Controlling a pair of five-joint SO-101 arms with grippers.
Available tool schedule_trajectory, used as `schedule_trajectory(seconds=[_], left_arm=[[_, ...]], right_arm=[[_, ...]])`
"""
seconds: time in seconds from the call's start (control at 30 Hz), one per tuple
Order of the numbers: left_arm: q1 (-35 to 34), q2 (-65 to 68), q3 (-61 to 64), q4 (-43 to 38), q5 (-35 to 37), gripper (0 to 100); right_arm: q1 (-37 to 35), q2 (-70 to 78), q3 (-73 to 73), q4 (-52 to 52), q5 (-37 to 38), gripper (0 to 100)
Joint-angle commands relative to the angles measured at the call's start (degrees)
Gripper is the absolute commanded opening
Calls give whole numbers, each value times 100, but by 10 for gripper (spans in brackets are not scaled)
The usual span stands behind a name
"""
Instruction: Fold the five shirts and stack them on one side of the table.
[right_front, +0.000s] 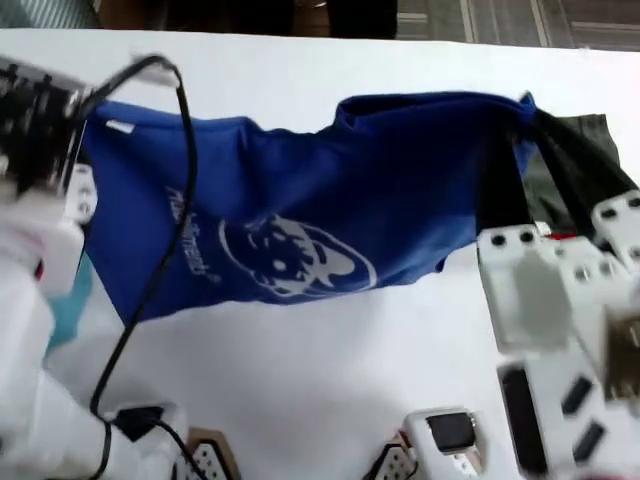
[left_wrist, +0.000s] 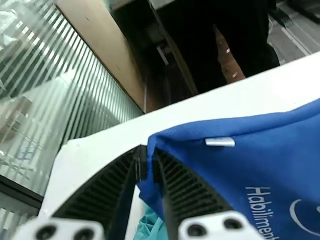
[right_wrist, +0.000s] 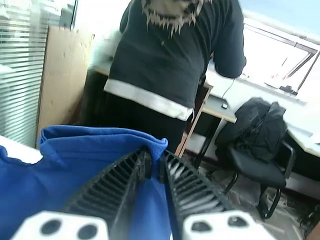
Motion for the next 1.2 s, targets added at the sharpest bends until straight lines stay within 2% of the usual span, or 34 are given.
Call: schedule_trajectory(seconds=[0.0,0.2,0.5,0.8,1.17], left_arm=[[9,-440,242,88,-35,26],[26,-1336,1763,-18,-18,26],[9,-2611,3257,-492,-44,26],[0,-3244,3266,-492,-18,26],[0,-3508,2633,-457,-18,26]], right_arm=[[66,-286,-158,31,26,21],[66,-637,-158,-66,26,21],[66,-963,-158,-145,35,21],[75,-1648,-158,-119,35,20],[75,-2026,-132,-119,26,20]])
